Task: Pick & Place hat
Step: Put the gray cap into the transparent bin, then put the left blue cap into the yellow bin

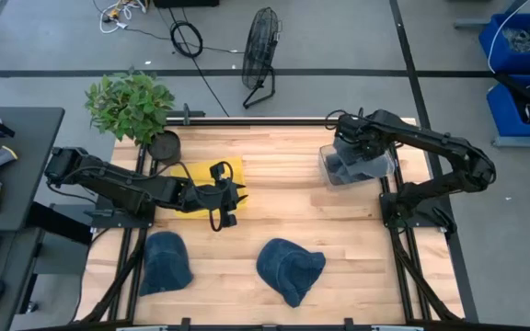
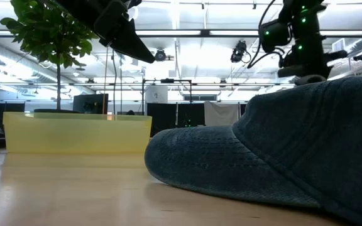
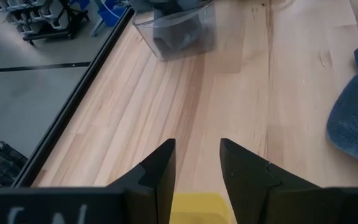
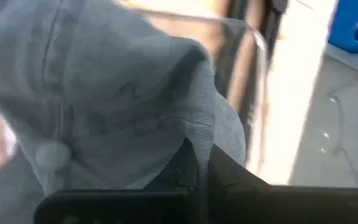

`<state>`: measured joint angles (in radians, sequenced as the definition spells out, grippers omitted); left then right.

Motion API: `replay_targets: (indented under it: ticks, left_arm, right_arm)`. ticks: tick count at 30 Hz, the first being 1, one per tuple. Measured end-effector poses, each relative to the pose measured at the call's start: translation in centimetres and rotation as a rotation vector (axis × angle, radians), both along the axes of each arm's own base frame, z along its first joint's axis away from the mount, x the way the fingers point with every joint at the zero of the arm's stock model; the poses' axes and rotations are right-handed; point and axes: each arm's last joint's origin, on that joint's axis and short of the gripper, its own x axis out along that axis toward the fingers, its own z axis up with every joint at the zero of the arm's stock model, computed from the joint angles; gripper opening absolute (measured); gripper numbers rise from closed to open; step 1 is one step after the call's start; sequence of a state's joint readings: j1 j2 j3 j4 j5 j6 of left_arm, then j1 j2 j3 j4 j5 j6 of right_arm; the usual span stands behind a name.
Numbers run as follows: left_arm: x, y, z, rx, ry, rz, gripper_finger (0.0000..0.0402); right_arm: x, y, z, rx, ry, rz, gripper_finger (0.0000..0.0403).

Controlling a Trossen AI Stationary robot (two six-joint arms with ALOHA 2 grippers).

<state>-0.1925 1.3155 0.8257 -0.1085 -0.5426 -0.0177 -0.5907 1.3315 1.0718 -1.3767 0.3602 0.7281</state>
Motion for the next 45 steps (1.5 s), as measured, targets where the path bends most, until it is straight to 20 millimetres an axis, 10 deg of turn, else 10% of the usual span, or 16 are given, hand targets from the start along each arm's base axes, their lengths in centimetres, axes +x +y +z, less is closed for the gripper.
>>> replay_targets:
  ticks: [15,28,45]
  left_arm:
    - [0.0,0.0,0.0,0.003,0.002,-0.002,0.0128]
    - [0.0,0.0,0.0,0.004,0.003,-0.002,0.0128]
    - [-2.1,-0.5,0.9,0.012,0.068,-0.034,0.0128]
  right_arm:
    - [2.3,-1.0,-4.6,0.074,-0.025,0.086,0.0009]
    - [2.0,-1.1,-4.8,0.098,0.016,0.089,0.0089]
    - [2.1,0.5,5.4,0.046,-0.027,0.132,0.0121]
